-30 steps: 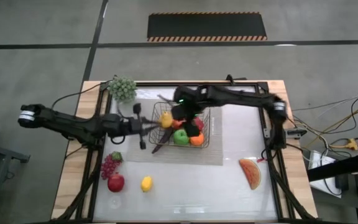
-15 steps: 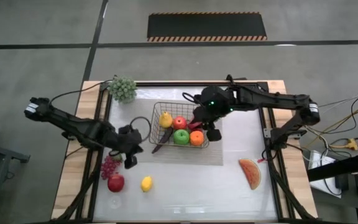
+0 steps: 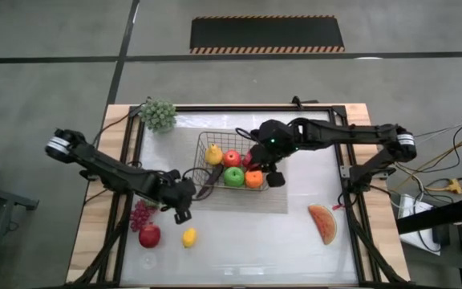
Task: Build produce basket
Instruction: Adjust the eggplant in the wire basket
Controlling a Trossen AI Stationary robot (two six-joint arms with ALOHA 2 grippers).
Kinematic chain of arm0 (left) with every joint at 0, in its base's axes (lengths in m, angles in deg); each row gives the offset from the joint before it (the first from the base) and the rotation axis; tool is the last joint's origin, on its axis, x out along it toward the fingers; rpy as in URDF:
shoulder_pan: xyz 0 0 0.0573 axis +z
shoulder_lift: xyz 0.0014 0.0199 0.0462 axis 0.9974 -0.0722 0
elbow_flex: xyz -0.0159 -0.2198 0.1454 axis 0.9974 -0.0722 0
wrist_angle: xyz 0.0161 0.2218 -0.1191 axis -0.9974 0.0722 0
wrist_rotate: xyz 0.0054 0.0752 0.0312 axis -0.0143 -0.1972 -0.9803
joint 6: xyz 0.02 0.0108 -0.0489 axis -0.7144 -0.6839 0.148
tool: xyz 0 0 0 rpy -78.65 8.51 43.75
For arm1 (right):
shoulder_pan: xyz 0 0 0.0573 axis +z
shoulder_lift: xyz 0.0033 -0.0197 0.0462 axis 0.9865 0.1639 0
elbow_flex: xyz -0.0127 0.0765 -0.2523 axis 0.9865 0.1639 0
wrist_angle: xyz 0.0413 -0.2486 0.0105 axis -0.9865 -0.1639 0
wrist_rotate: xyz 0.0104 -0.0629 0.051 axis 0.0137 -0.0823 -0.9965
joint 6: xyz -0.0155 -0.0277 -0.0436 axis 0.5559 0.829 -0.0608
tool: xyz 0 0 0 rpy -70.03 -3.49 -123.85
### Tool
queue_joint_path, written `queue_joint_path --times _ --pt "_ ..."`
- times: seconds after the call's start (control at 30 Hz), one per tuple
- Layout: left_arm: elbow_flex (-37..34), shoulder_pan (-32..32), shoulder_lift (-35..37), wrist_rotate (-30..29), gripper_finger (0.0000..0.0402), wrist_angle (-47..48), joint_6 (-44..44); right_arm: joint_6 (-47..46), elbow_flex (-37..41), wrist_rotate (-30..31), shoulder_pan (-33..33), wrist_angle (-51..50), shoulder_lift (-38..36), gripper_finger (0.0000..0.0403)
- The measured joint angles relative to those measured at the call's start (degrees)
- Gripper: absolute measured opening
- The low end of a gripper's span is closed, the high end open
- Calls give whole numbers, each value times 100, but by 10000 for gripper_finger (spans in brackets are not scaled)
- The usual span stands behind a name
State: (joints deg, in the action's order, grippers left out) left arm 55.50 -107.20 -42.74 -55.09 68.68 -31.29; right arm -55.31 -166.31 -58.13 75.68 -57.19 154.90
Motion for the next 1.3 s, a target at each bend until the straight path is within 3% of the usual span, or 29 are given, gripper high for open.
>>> queue_joint_path --times 0.13,0.3,0.53,0.9,1.3 --pt "-209 44 -75 -188 178 -479 -4 36 9 3 0 7 72 67" --pt "-603 65 -56 -551 182 -1125 -17 60 9 9 0 133 100 63" --pt "-1531 147 -71 -805 182 -3061 -128 58 9 12 0 166 100 65" --pt "-2359 351 -76 -1101 146 -4420 -106 -5 9 14 0 400 159 64" --pt "-2405 393 -679 -1104 120 -5331 -119 66 9 213 -8 620 185 60"
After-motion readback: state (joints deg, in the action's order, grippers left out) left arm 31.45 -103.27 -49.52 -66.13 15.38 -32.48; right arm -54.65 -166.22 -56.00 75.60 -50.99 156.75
